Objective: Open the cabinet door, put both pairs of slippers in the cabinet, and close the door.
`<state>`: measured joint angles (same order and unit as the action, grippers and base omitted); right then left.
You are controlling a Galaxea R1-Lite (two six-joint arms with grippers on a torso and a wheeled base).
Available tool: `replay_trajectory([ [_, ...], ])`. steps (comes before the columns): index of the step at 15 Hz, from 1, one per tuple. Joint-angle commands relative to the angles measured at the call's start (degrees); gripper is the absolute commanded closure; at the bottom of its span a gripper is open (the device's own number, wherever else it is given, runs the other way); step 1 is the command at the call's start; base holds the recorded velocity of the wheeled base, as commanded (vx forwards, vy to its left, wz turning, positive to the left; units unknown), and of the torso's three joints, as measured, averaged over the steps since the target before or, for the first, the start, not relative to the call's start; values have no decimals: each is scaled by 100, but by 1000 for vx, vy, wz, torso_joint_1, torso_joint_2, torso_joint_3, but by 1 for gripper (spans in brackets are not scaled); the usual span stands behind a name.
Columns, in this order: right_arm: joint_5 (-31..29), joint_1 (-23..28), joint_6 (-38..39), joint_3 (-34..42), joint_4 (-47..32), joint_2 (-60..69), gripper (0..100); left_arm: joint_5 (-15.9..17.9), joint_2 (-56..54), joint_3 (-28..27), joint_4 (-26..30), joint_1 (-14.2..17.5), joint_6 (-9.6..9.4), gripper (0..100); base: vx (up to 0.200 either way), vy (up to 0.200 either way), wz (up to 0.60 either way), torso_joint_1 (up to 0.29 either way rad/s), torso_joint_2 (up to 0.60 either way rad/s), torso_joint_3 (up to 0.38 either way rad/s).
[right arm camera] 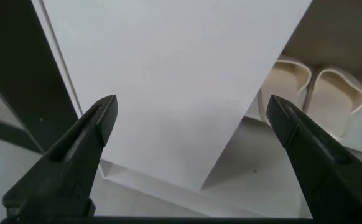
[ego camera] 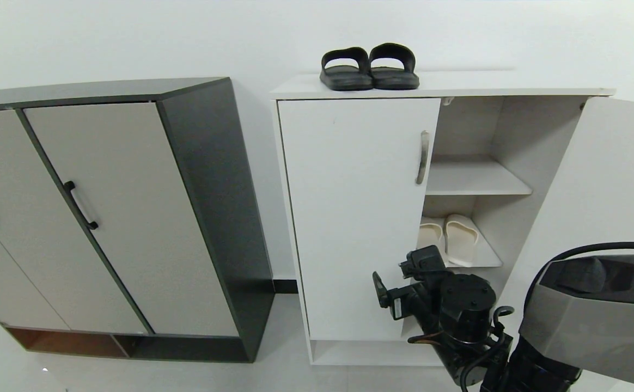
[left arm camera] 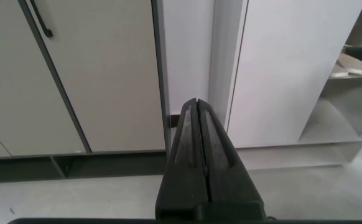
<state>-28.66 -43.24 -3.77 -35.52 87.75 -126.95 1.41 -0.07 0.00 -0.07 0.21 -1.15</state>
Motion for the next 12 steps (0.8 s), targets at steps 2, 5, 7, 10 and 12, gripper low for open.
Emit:
replay_trajectory([
  [2,1,0,-1,10,-21,-31,0,-1,7,0,7,-3,0,100,0,0,0,27,-234,-325],
  [5,-8,0,-1,28,-21,-31,0,-1,7,0,7,-3,0,100,0,0,0,51,-515,-347],
  [7,-8,0,-1,37,-21,-31,0,-1,7,0,7,-3,9,100,0,0,0,115,-459,-351],
  [10,-8,-9,-10,54,-21,-22,0,-1,7,0,7,-3,9,100,0,0,0,124,-461,-331],
  [12,-8,-9,-10,63,-21,-22,0,-1,7,0,7,-3,9,100,0,0,0,149,-469,-325],
])
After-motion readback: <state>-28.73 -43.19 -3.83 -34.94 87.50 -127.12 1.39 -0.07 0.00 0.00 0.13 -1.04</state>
